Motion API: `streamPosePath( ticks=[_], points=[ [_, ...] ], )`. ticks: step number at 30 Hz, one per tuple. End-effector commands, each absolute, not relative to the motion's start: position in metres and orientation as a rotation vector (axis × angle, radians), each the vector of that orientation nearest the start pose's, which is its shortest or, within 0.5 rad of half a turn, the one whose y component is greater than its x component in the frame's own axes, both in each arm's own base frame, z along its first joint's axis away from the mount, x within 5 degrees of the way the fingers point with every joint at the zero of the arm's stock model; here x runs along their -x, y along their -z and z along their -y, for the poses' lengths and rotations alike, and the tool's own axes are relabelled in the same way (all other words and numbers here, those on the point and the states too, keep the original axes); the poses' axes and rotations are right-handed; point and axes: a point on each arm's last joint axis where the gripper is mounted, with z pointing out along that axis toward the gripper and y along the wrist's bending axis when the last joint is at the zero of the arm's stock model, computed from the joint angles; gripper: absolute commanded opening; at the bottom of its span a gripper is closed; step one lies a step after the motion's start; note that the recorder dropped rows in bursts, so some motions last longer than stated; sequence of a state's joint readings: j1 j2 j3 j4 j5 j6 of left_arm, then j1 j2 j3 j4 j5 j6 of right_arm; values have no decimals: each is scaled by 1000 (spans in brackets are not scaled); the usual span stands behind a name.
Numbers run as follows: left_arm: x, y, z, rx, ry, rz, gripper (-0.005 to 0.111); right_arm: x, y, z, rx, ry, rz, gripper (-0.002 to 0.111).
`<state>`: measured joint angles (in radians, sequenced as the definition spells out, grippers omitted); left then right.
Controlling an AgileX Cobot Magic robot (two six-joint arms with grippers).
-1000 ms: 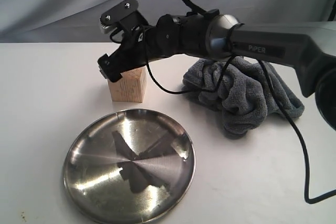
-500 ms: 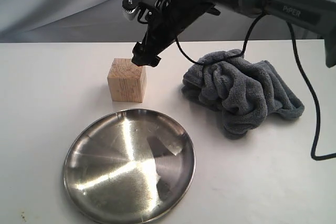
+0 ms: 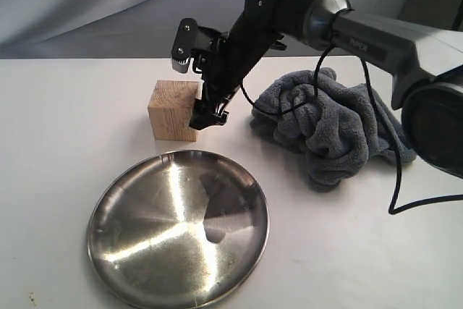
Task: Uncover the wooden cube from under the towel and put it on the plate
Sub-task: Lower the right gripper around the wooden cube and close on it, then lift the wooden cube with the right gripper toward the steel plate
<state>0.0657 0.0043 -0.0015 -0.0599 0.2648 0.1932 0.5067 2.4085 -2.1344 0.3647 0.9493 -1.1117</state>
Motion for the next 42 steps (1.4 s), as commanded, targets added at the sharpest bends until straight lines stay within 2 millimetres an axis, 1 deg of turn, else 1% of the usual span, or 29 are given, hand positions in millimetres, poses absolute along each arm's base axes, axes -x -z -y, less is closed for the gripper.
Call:
streamPosePath(
  ticks=[1,3,5,10,14,16,20,23,24,26,28,33,34,36,42],
  points=[
    [-55,-189,-2,-68,-125,-1749,0,-451,-184,-283,1736,-303,-1835,95],
    [-55,-189,-2,-68,-125,-1749,0,-451,-187,-287,1721,-340,-1789,95],
    [-55,-189,-2,-70,-127,-1749,0,-453,-190,-289,1697,-341,-1755,95],
    [-55,-189,-2,-70,-127,-1749,0,-455,-191,-289,1677,-324,-1745,95],
    [-55,-189,-2,-70,-127,-1749,0,-460,-195,-292,1568,-334,-1731,95],
    [-55,-189,-2,-70,-127,-1749,0,-462,-193,-294,1542,-345,-1733,95],
    [-55,-189,-2,-68,-125,-1749,0,-465,-174,-295,1544,-350,-1761,95],
    [-55,-189,-2,-68,-125,-1749,0,-469,-164,-296,1510,-330,-1766,95],
    [-55,-189,-2,-68,-125,-1749,0,-471,-165,-297,1475,-330,-1763,95],
    [-55,-189,-2,-68,-125,-1749,0,-472,-168,-300,1392,-386,-1773,95],
    [-55,-189,-2,-70,-127,-1749,0,-473,-170,-300,1346,-419,-1780,95],
    [-55,-189,-2,-70,-127,-1749,0,-473,-170,-300,1347,-421,-1780,95],
    [-55,-189,-2,-70,-127,-1749,0,-473,-170,-300,1347,-421,-1780,97],
    [-55,-189,-2,-70,-127,-1749,0,-472,-170,-300,1340,-434,-1791,105],
    [-55,-189,-2,-68,-126,-1749,0,-472,-170,-301,1338,-439,-1794,105]
  ],
)
